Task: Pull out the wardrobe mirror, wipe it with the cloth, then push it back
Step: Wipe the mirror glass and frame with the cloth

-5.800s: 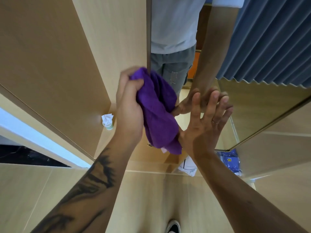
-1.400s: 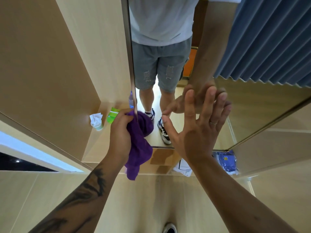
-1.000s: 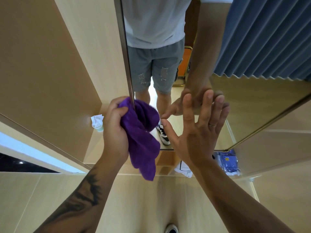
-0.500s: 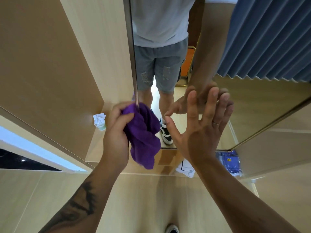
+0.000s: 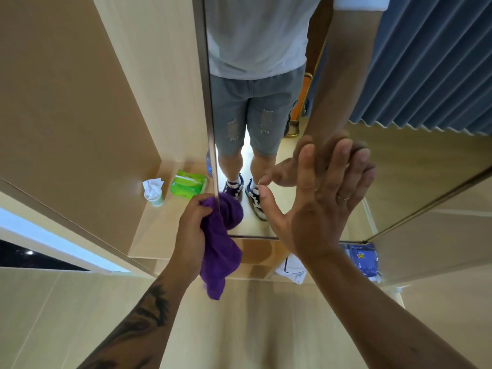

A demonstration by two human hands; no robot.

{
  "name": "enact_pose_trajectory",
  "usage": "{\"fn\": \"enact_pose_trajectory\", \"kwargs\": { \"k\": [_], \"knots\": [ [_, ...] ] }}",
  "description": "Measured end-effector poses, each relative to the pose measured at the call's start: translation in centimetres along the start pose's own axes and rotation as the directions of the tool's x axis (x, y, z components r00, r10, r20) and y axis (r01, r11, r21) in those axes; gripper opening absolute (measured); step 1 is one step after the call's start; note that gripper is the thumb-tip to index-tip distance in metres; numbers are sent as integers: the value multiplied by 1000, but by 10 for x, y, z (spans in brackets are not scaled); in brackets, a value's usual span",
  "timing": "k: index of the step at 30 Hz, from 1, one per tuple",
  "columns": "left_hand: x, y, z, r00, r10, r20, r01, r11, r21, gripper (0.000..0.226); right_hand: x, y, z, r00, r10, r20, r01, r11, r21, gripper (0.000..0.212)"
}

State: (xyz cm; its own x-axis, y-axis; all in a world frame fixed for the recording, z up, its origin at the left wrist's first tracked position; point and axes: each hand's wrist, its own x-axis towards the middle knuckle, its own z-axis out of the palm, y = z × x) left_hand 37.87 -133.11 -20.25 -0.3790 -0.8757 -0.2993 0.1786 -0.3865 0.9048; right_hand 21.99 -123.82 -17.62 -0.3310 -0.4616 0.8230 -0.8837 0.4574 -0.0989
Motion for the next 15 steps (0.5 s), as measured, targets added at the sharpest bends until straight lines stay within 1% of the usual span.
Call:
{"fn": "enact_pose_trajectory", "kwargs": {
  "k": [2, 4, 6, 8, 10, 13, 15],
  "knots": [
    [3, 1, 1, 1000, -9, -8, 9, 999, -31, 32, 0, 0, 2, 1000, -1, -8, 2, 1000, 17, 105],
    [4, 14, 5, 1000, 28, 12, -27, 996, -88, 35, -1, 0, 5, 999, -7, -36, 8, 999, 36, 100],
    [4, 38, 8, 986, 145, 83, -130, 978, -161, 30, -2, 1, 10, 998, -20, -67, 24, 998, 49, 106],
    [3, 65, 15, 939, 278, 202, -228, 944, -237, 24, -2, 3, 15, 995, -17, -103, 22, 998, 55, 108],
    [1, 87, 23, 896, 358, 263, -283, 916, -282, 22, -1, 3, 17, 993, -17, -120, 22, 999, 42, 106],
    [-4, 97, 33, 880, 397, 262, -317, 899, -301, 23, 2, -1, 13, 996, -7, -93, 8, 1000, 15, 98],
    [-5, 97, 33, 877, 415, 242, -335, 889, -311, 22, -1, 1, 12, 996, -16, -85, 19, 999, 30, 91]
  ]
}}
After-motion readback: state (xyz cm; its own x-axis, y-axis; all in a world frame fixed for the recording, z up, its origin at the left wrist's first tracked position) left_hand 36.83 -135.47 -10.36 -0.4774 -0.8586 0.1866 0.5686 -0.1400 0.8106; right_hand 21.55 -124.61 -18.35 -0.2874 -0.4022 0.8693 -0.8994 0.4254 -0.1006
